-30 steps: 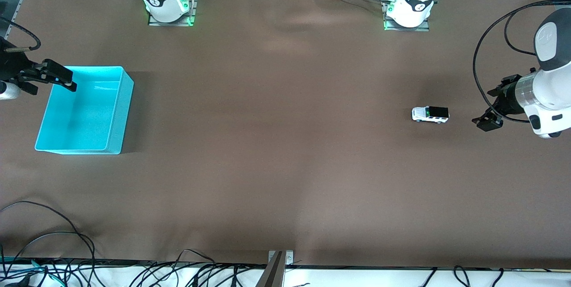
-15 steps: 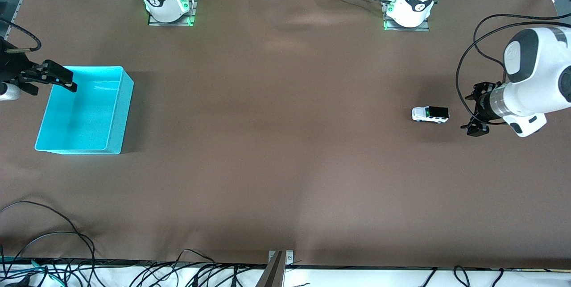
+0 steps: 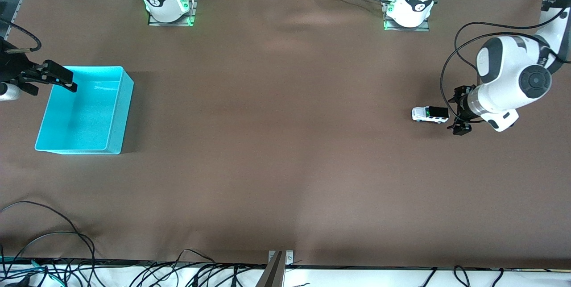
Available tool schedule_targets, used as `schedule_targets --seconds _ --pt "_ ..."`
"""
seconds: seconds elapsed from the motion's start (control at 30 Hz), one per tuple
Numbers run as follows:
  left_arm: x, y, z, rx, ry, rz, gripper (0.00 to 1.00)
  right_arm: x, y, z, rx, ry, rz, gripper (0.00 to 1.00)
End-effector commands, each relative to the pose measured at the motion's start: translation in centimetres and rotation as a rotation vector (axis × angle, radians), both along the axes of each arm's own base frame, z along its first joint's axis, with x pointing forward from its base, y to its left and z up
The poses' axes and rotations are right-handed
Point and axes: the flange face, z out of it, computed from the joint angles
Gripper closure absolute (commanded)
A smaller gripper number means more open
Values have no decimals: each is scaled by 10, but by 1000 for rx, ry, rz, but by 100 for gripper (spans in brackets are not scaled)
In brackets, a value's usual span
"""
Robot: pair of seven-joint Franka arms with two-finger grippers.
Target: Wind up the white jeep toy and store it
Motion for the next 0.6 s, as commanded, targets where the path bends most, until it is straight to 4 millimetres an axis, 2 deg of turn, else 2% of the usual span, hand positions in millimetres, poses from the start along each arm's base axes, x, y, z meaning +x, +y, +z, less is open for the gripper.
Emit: schedule_targets --seconds 0.0,0.13,0.57 --pt "-32 6 -23 -1 -53 63 0 3 -1 4 12 -5 0 0" --pt "-45 9 -43 2 -82 90 0 4 -2 1 12 -1 -6 0" --pt "-69 7 -81 6 -110 128 0 5 -2 0 10 2 -3 0"
